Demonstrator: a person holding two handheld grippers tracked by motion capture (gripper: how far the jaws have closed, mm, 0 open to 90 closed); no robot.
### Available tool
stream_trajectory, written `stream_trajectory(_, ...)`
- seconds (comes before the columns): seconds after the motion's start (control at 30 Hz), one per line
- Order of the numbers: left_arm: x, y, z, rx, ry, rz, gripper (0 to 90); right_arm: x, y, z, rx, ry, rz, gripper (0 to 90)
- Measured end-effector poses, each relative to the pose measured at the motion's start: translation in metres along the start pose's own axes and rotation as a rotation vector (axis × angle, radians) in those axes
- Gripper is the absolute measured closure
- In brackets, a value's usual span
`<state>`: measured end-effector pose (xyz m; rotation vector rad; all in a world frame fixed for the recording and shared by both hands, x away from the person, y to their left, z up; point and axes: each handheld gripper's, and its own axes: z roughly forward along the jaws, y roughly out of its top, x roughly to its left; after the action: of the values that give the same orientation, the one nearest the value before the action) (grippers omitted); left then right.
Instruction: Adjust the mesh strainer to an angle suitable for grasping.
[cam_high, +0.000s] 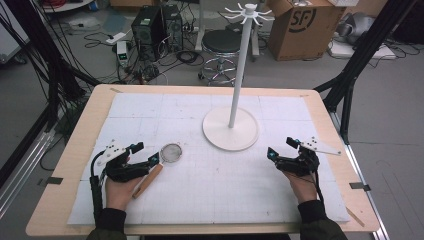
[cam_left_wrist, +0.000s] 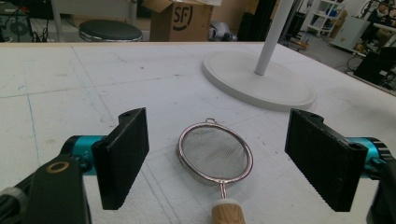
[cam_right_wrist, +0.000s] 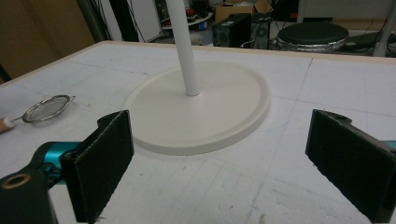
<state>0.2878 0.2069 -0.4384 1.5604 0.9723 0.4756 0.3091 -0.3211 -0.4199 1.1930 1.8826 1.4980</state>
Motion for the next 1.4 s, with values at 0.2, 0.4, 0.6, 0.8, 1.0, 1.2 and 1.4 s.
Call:
stream_trajectory(0.2, 0.001, -0.001, 0.000, 0.000, 0.002, -0.003, 25.4, 0.000, 0.000, 0.001, 0.001, -0.003, -0.003, 6.9)
stream_trajectory(0.4, 0.001, 0.000, 0.000, 0.007, 0.017, -0.005, 53.0, 0.000, 0.000, 0.001, 0.002, -0.004, -0.002, 6.9)
stream_trajectory(0.6, 0.002, -0.003, 0.002, 0.069, 0.028, 0.023, 84.9, 0.001, -0.001, 0.001, 0.004, -0.002, -0.004, 6.9)
stream_trajectory(0.8, 0.005, -0.004, 0.004, 0.140, 0.014, 0.031, 90.0, 0.001, -0.001, 0.001, 0.003, -0.005, -0.002, 6.9)
stream_trajectory(1.0, 0.011, -0.006, 0.012, 0.223, 0.039, -0.032, 90.0, 0.000, -0.001, 0.001, 0.000, -0.008, -0.005, 6.9)
stream_trajectory(1.2, 0.013, -0.003, 0.023, 0.328, 0.001, -0.105, 90.0, 0.000, -0.001, 0.003, 0.011, -0.005, -0.007, 6.9)
stream_trajectory(1.4, 0.014, 0.001, 0.037, 0.416, 0.037, -0.085, 90.0, 0.001, -0.001, 0.003, 0.011, -0.013, -0.021, 6.9)
